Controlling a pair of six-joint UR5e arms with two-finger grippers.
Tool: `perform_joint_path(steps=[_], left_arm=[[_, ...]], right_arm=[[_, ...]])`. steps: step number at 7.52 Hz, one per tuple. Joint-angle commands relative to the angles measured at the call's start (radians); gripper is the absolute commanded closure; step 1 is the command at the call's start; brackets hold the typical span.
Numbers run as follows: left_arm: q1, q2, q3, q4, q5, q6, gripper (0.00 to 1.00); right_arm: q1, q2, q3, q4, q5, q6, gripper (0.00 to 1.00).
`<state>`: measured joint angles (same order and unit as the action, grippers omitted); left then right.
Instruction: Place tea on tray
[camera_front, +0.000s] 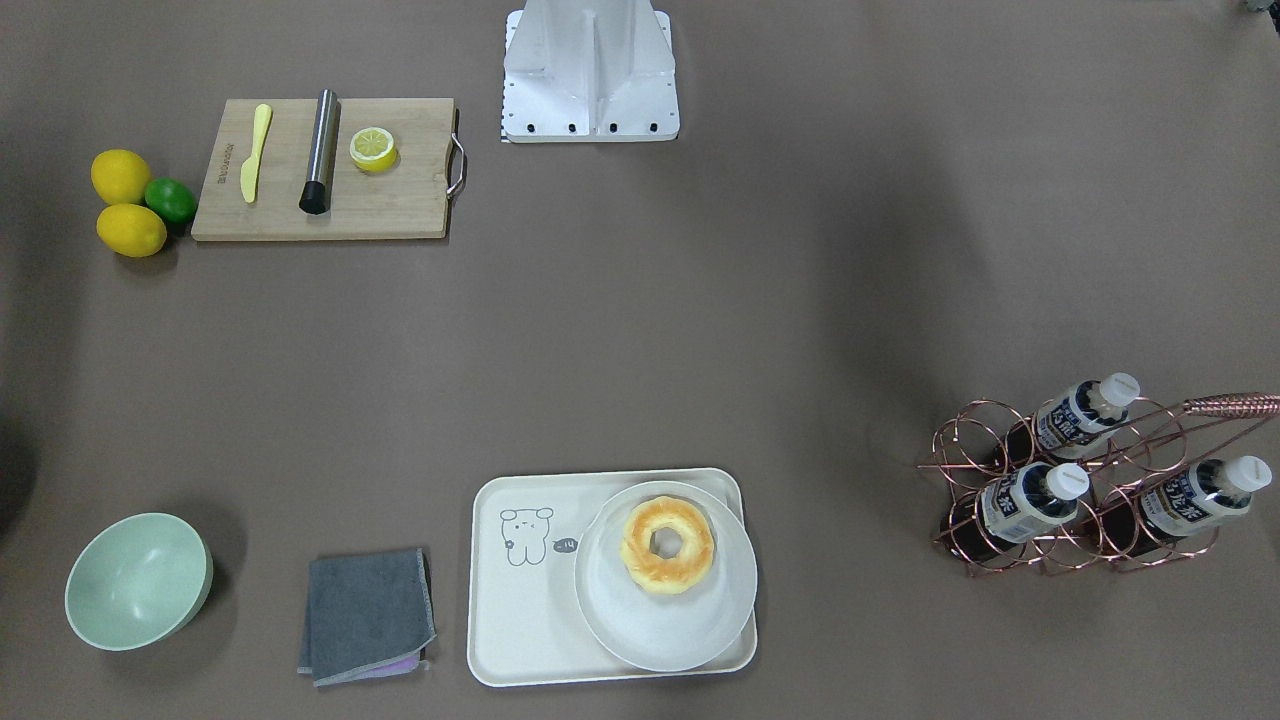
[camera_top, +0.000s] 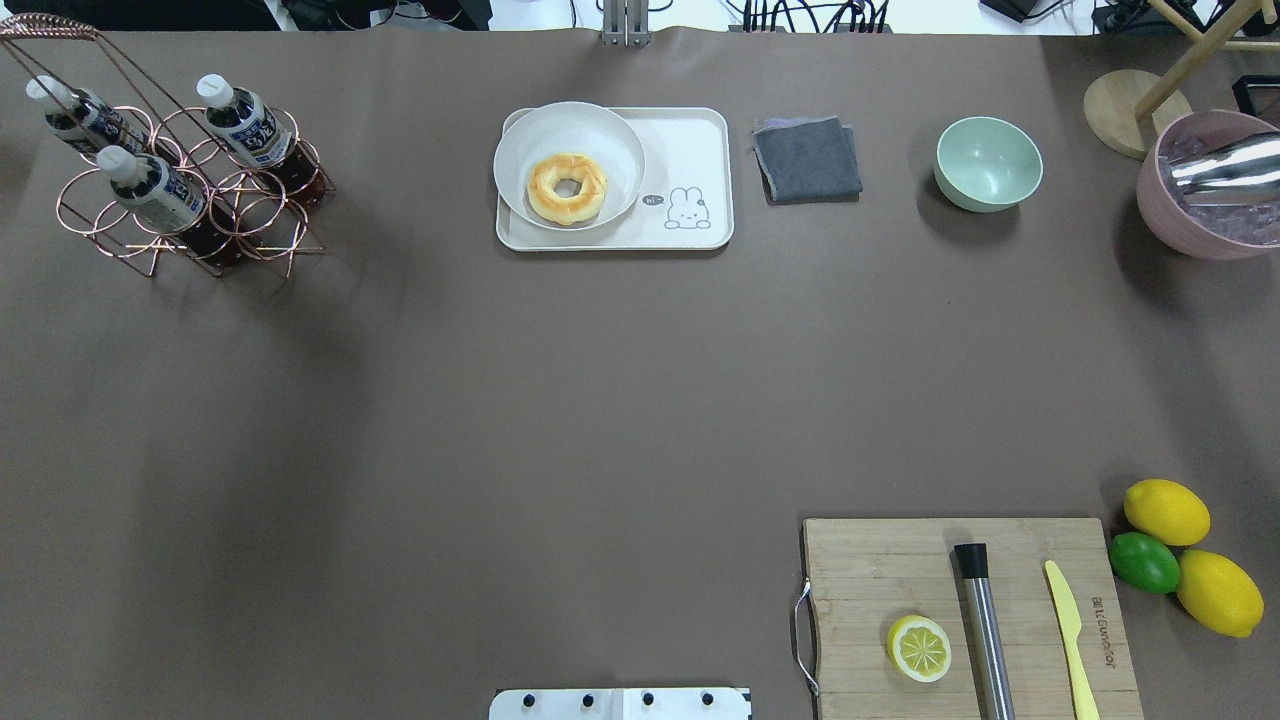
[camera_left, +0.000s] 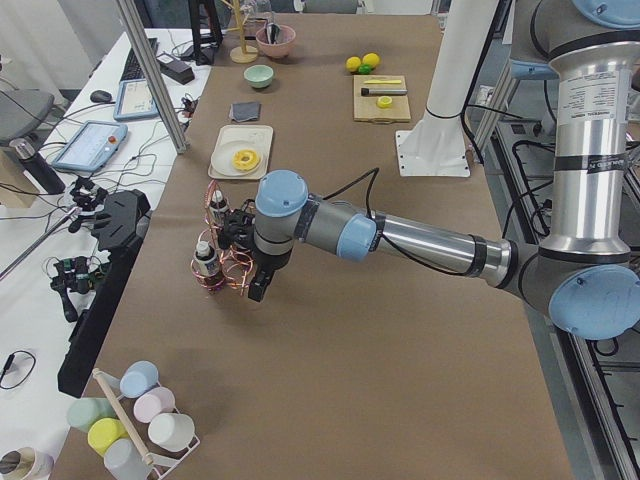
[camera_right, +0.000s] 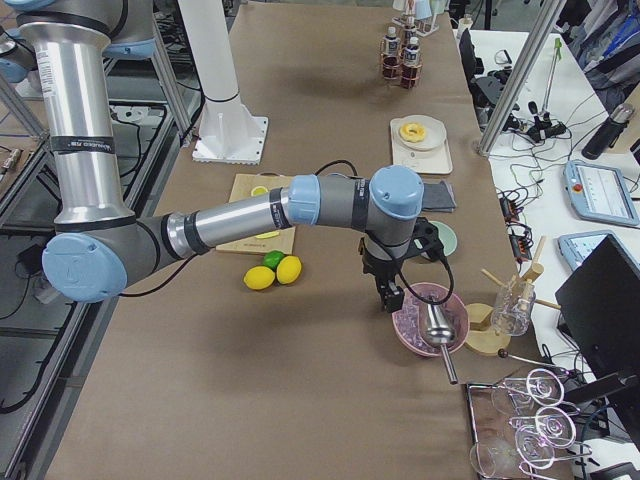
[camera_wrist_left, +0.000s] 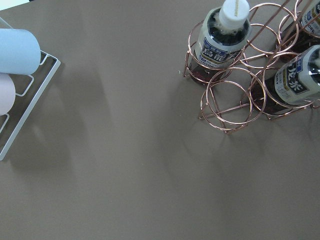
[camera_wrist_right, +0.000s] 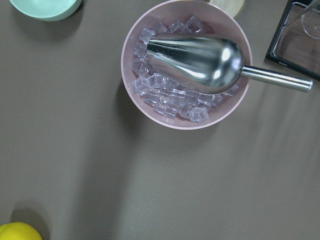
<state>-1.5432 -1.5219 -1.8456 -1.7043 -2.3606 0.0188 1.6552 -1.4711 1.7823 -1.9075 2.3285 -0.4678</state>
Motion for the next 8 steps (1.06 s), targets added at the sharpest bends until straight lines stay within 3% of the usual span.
perform_joint_path(steps=[1, 7, 8], left_arm=[[0.002, -0.001, 0.000, 0.000, 0.001, 0.003, 0.03], [0.063, -0.001, -0.014, -0.056, 0.001, -0.079, 0.04], [0.081, -0.004, -0.018, -0.058, -0.002, -0.085, 0.10]], right_arm=[[0.000, 0.002, -0.001, 0.001, 0.006, 0.000, 0.00], [0.000, -0.002, 0.002, 0.001, 0.009, 0.000, 0.00], [-0.002, -0.003, 0.000, 0.001, 0.008, 0.000, 0.00]])
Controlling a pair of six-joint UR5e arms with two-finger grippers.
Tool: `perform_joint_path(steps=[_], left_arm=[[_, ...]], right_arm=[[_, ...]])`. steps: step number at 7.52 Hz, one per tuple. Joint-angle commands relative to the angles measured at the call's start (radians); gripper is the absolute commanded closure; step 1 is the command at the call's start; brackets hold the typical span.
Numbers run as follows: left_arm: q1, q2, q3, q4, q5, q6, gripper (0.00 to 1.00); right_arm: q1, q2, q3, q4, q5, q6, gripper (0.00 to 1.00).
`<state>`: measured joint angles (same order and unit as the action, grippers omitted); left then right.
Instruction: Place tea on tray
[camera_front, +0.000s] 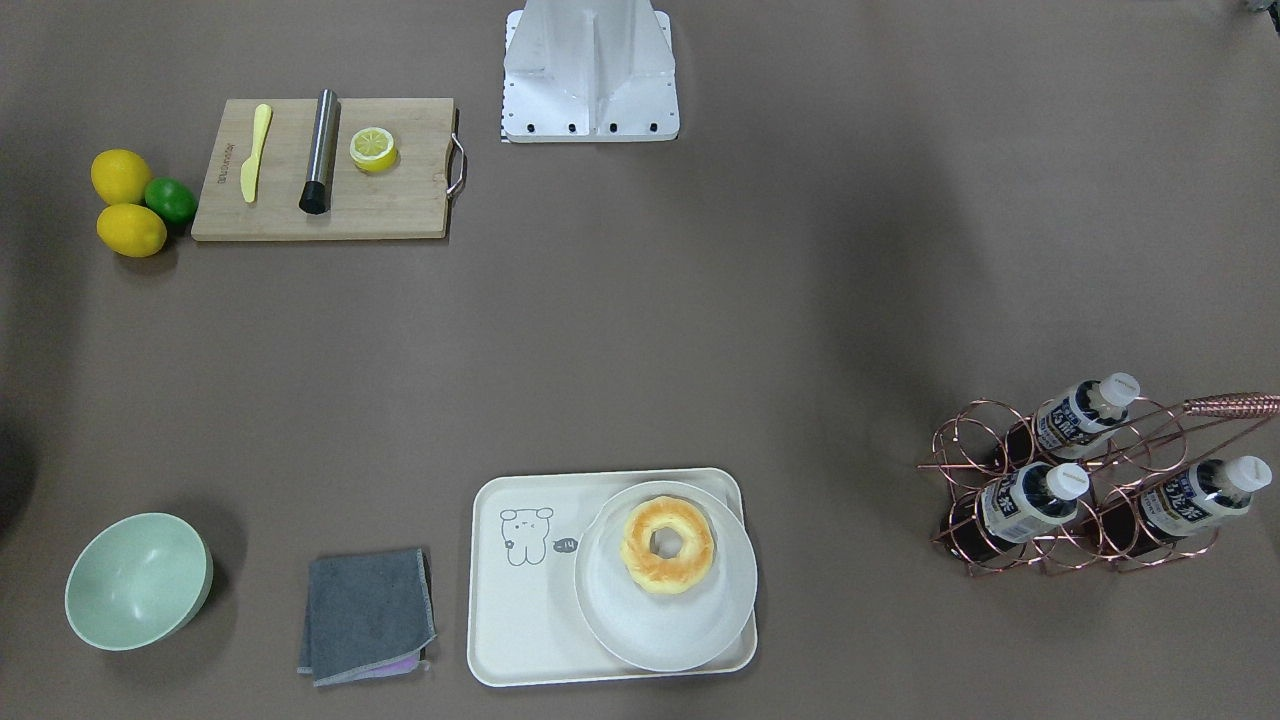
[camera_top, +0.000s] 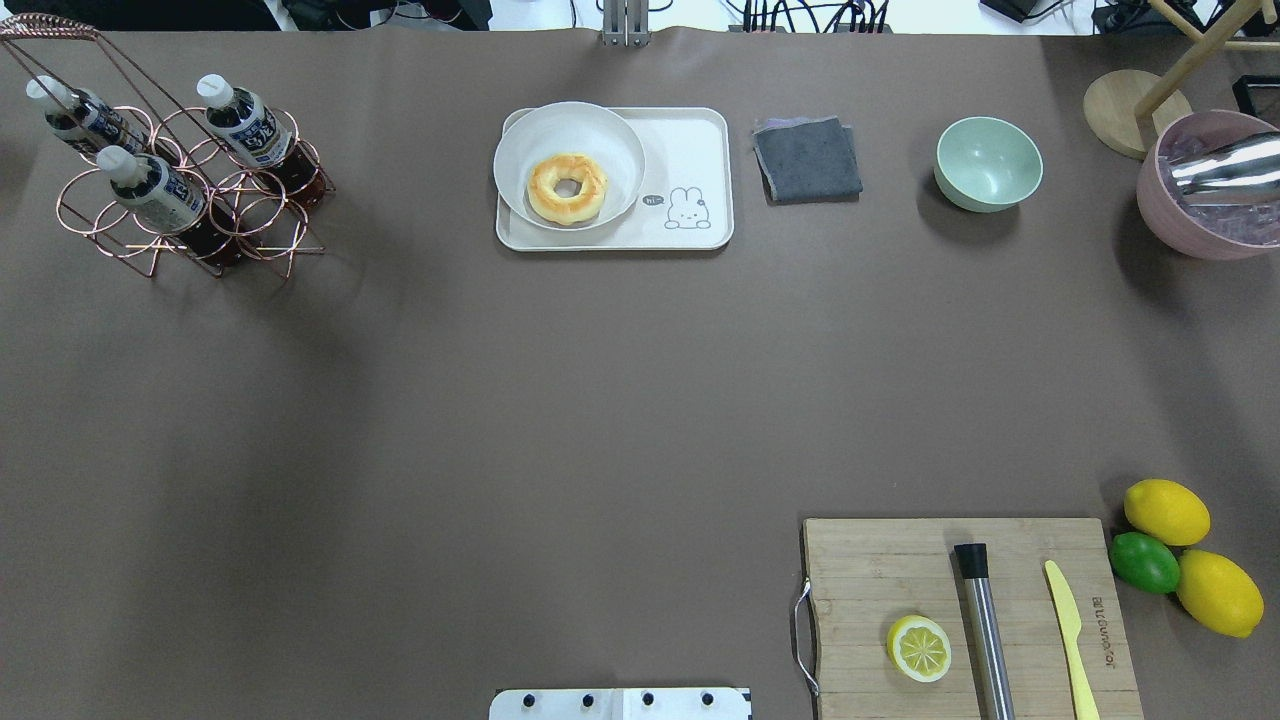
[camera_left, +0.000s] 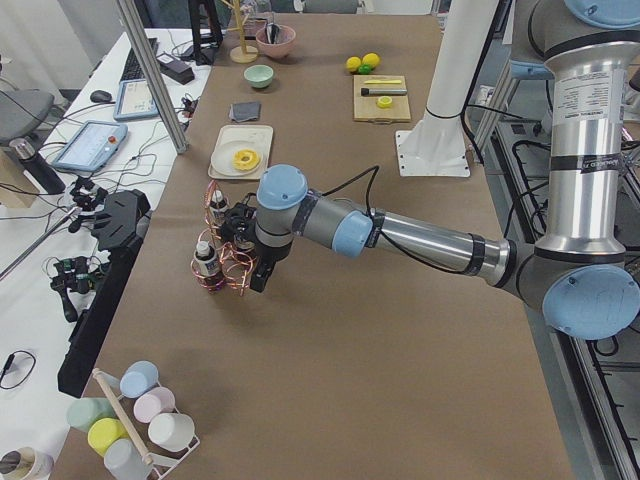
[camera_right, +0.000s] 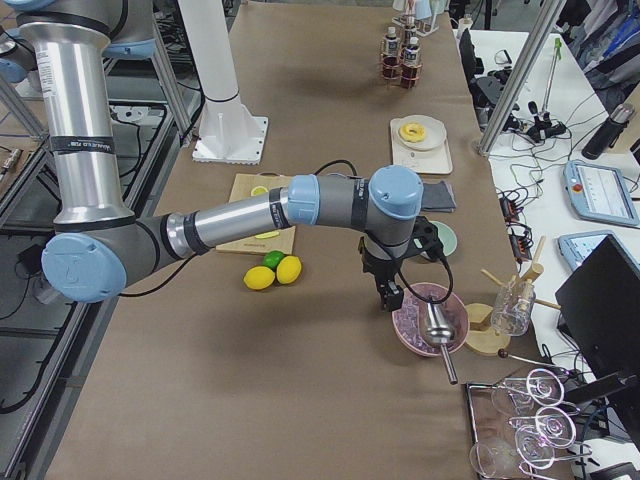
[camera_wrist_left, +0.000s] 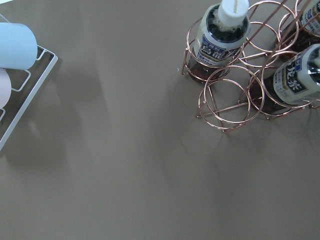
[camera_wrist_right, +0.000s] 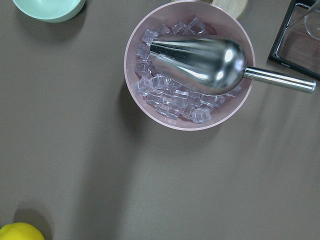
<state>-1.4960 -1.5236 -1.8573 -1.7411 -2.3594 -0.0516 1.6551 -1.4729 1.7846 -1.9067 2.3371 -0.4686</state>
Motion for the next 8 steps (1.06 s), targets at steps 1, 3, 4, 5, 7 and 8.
perform_joint_path(steps=[1, 3, 4, 5, 7, 8], left_arm=[[0.087, -0.012, -0.028, -0.029, 0.000, -0.071, 0.10], [0.175, -0.047, -0.020, -0.128, 0.026, -0.230, 0.06], [0.224, -0.100, -0.001, -0.146, 0.082, -0.276, 0.04], [0.261, -0.133, -0.002, -0.147, 0.147, -0.321, 0.04], [0.278, -0.191, 0.055, -0.146, 0.173, -0.332, 0.04], [0.280, -0.242, 0.094, -0.146, 0.173, -0.335, 0.04]], right_arm=[[-0.001, -0.001, -0.004, 0.000, -0.001, 0.001, 0.00], [-0.003, -0.007, -0.017, 0.000, 0.010, 0.001, 0.00], [-0.003, -0.006, -0.017, 0.000, 0.019, 0.001, 0.00], [-0.003, -0.004, -0.017, 0.000, 0.031, 0.001, 0.00], [-0.003, -0.006, -0.021, 0.000, 0.047, 0.001, 0.00], [-0.003, -0.004, -0.021, 0.000, 0.047, 0.001, 0.00]])
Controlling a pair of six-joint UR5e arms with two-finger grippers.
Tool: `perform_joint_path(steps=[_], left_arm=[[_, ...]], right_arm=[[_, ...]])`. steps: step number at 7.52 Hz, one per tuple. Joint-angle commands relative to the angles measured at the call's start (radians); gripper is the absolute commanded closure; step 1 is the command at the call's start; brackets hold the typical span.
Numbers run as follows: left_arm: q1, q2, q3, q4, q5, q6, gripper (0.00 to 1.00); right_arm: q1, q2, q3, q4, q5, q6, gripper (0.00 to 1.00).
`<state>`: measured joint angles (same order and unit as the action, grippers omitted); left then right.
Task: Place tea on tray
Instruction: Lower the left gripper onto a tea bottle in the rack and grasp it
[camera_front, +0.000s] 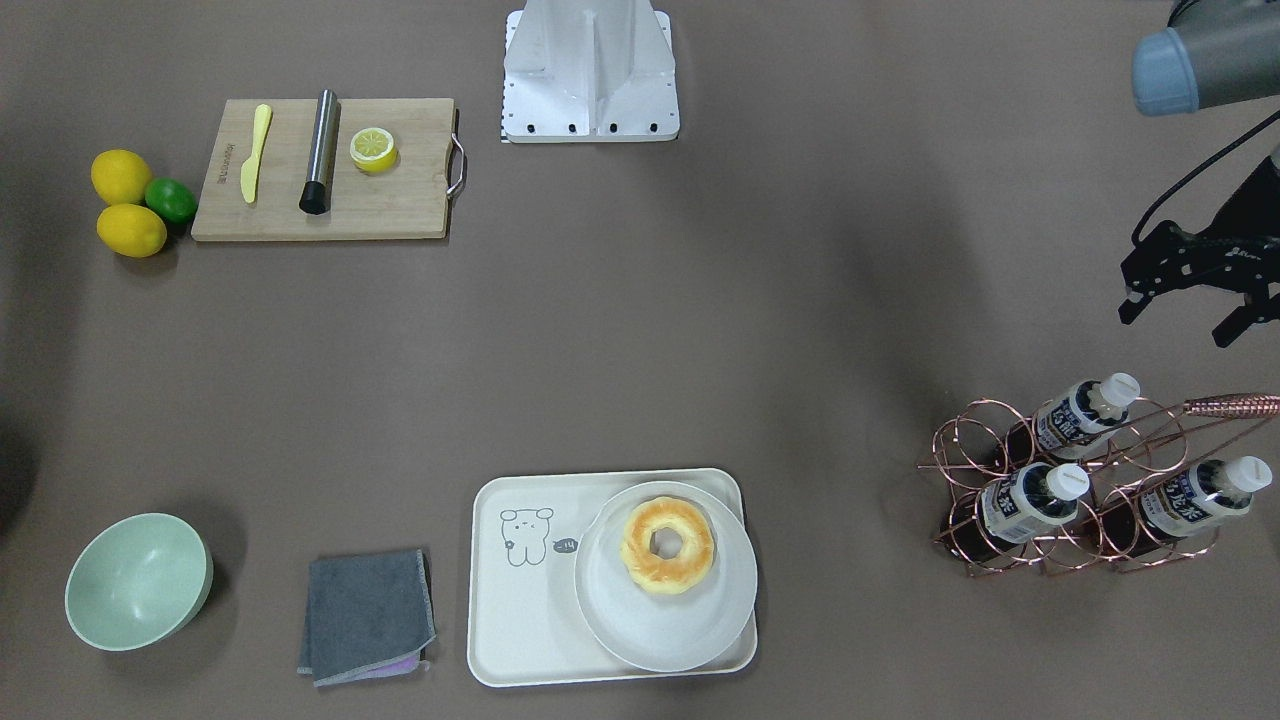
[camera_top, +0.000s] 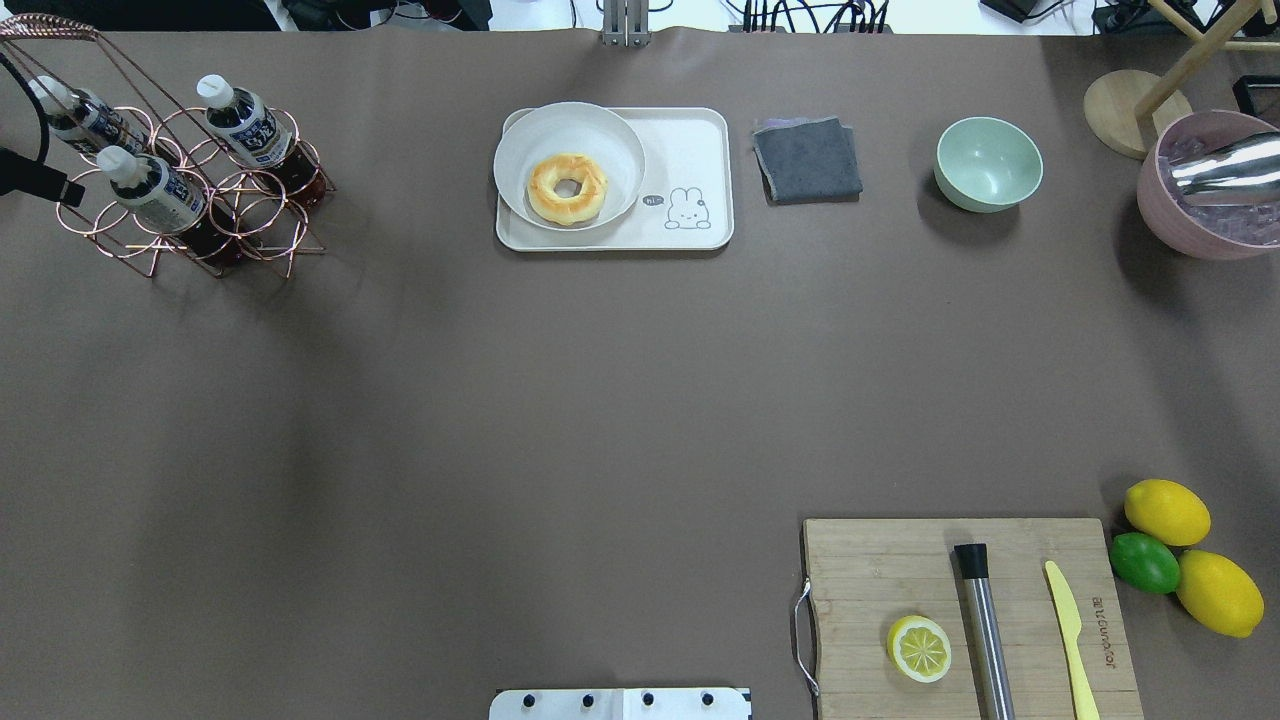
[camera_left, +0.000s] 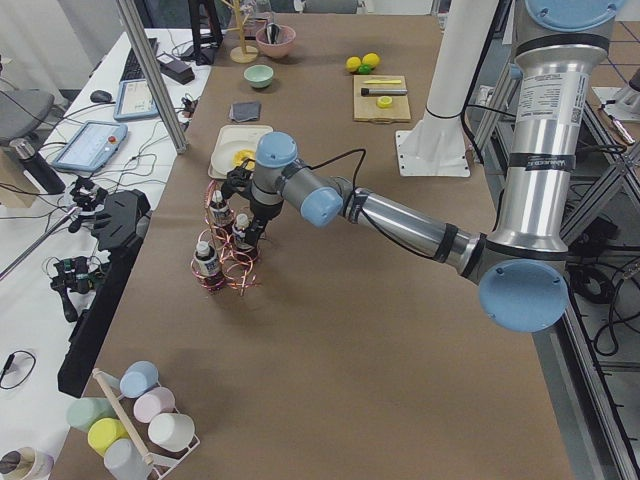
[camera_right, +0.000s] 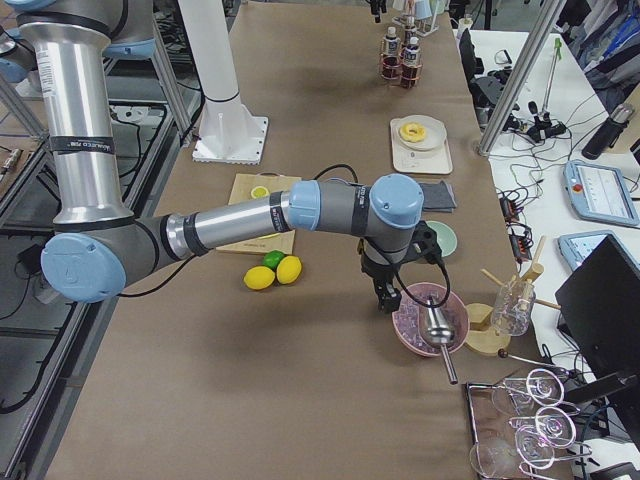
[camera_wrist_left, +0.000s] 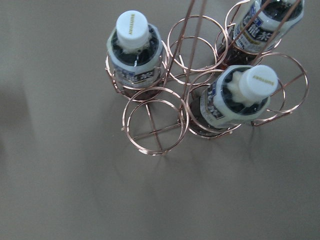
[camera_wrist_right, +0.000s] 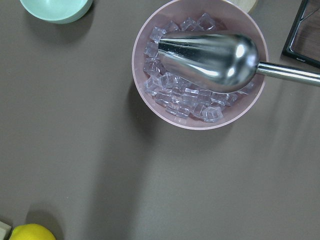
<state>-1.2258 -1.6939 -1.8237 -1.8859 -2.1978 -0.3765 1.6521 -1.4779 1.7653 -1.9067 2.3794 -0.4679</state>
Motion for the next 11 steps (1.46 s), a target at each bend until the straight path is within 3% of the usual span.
perform_joint_path(steps=[1, 3, 6, 7, 9, 11], left_arm=[[0.023, -0.107, 0.091, -0.001, 0.012, -0.037, 0.04], [0.061, -0.135, 0.109, -0.002, 0.042, -0.044, 0.08], [0.066, -0.133, 0.115, -0.002, 0.046, -0.039, 0.39], [0.066, -0.132, 0.116, -0.002, 0.046, -0.039, 0.52], [0.060, -0.124, 0.109, 0.001, 0.044, -0.044, 1.00], [0.048, -0.132, 0.100, 0.007, 0.043, -0.044, 1.00]], right_arm=[[0.001, 0.001, 0.000, 0.000, 0.006, 0.002, 0.00], [0.000, -0.001, -0.001, 0.000, 0.012, 0.018, 0.00], [0.000, -0.002, -0.004, 0.000, 0.012, 0.020, 0.00], [0.001, -0.002, -0.004, 0.000, 0.012, 0.026, 0.00], [0.000, -0.002, -0.003, 0.000, 0.020, 0.045, 0.00], [0.000, -0.002, -0.003, 0.000, 0.020, 0.045, 0.00]])
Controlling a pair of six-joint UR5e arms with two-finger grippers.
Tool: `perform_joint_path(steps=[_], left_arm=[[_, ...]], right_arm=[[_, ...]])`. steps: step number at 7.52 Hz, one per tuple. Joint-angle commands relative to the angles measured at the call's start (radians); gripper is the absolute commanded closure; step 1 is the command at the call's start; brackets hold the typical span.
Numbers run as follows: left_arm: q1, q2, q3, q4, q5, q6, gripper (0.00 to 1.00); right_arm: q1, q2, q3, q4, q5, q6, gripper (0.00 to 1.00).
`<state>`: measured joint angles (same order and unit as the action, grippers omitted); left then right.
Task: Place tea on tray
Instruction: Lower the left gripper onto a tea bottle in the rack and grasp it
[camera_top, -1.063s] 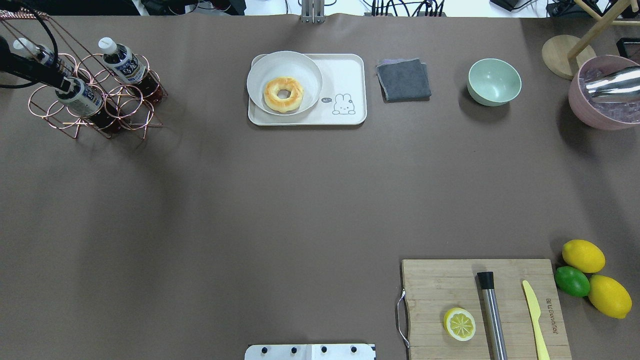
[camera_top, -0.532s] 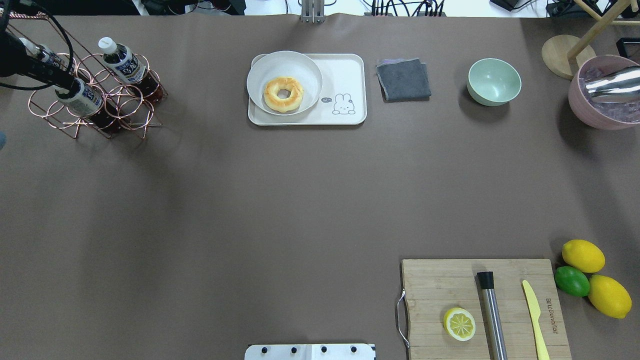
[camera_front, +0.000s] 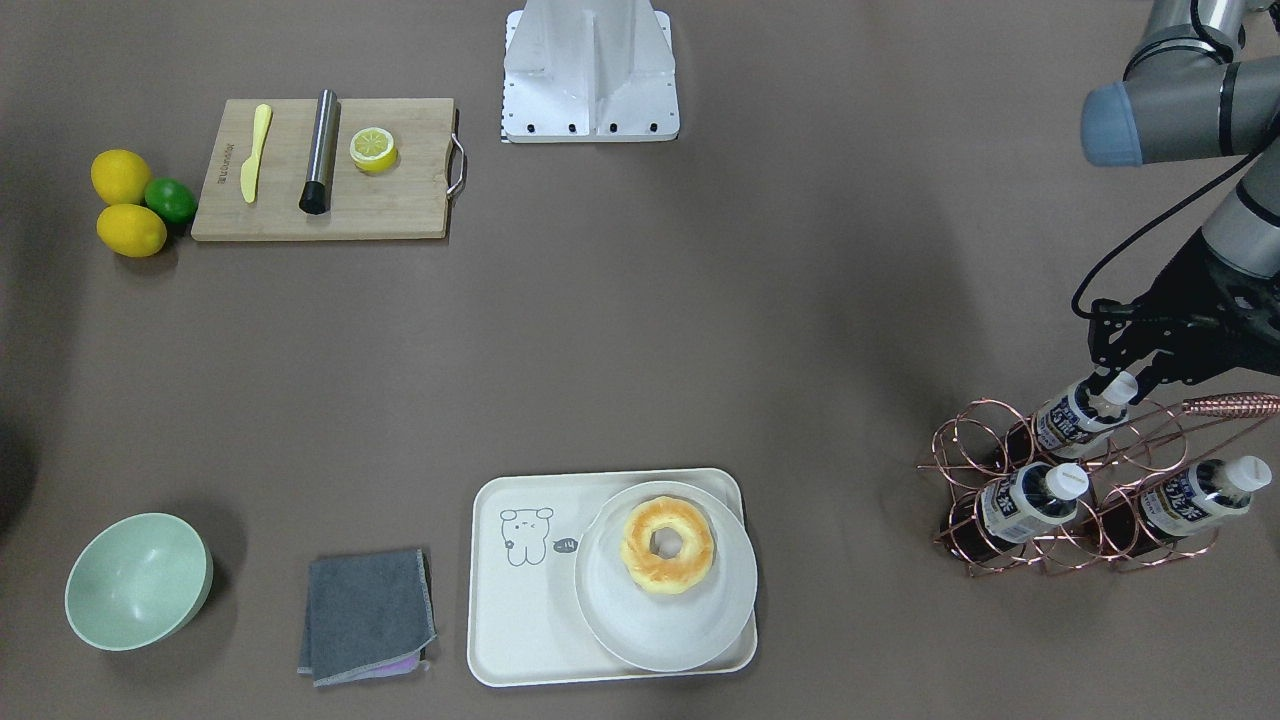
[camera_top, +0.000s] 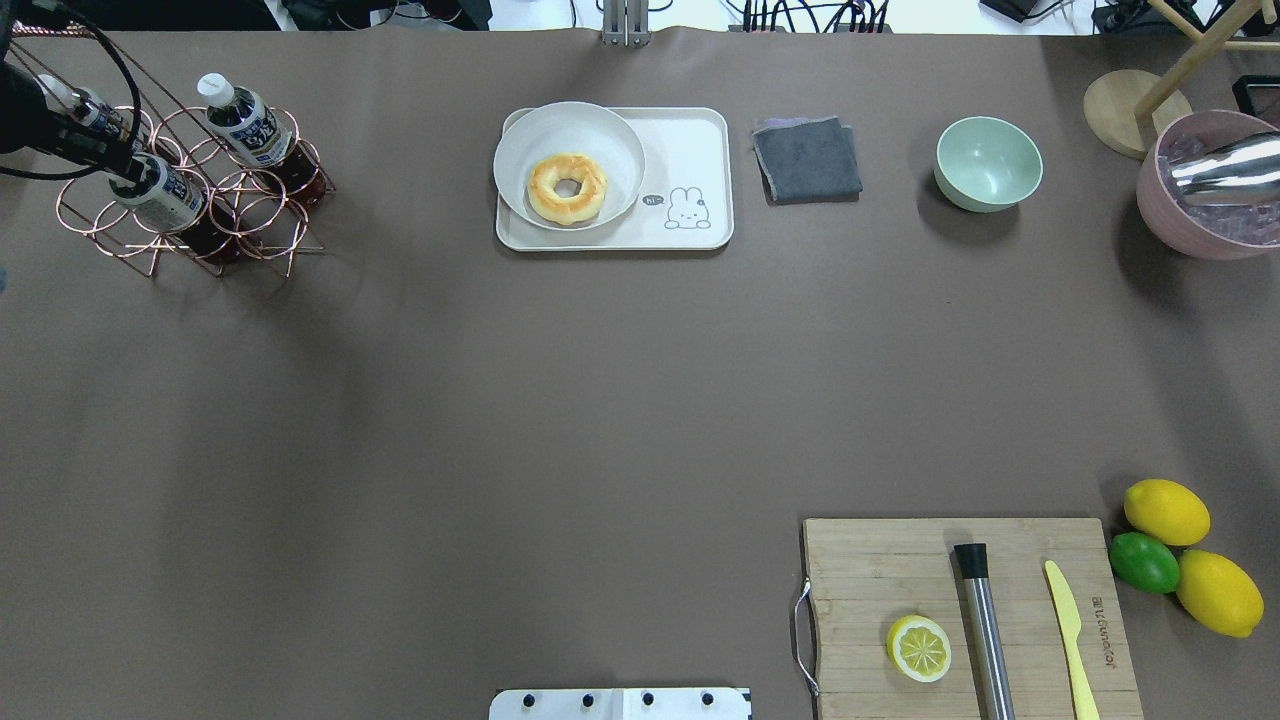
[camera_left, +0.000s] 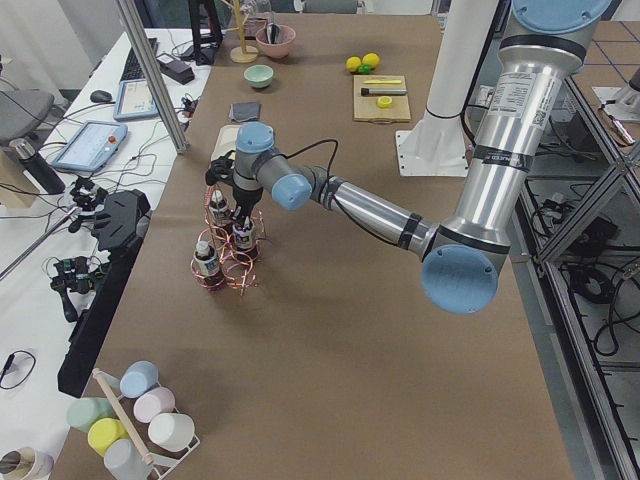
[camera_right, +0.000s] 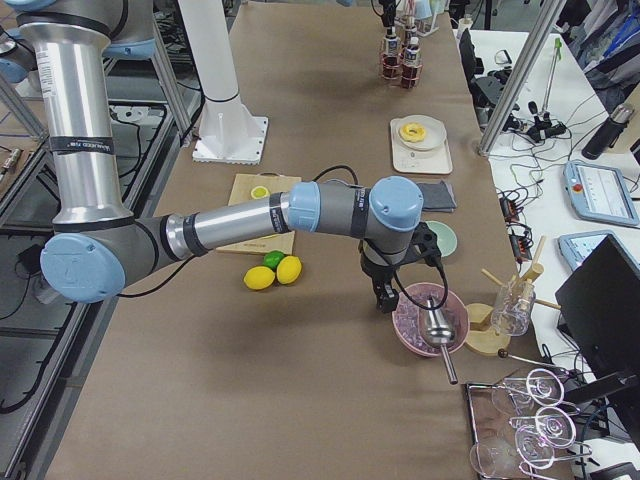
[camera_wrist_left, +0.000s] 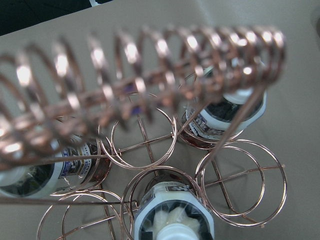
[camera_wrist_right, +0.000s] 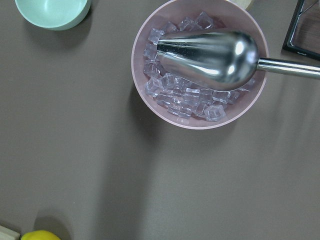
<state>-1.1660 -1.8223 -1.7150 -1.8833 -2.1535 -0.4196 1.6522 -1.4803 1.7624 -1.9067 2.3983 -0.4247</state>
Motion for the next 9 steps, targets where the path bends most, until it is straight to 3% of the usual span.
perform_joint_path(steps=[1, 5, 6, 7, 9], left_arm=[[-0.056, -0.003, -0.023, 0.006, -0.011, 0.010, 1.00], [-0.165, 0.021, -0.196, 0.151, -0.117, 0.033, 1.00], [-0.172, 0.040, -0.300, 0.282, -0.129, 0.028, 1.00], [-0.156, 0.020, -0.377, 0.412, -0.126, 0.007, 1.00], [-0.036, -0.150, -0.391, 0.541, -0.100, -0.224, 1.00]], right_arm=[[0.000, 0.000, 0.000, 0.000, 0.002, 0.001, 0.00], [0.001, -0.006, 0.003, 0.000, 0.001, 0.001, 0.00], [0.001, -0.008, 0.002, 0.000, 0.001, 0.001, 0.00], [0.001, -0.006, 0.003, 0.002, 0.002, 0.001, 0.00], [0.000, -0.005, 0.003, 0.002, 0.001, 0.001, 0.00]])
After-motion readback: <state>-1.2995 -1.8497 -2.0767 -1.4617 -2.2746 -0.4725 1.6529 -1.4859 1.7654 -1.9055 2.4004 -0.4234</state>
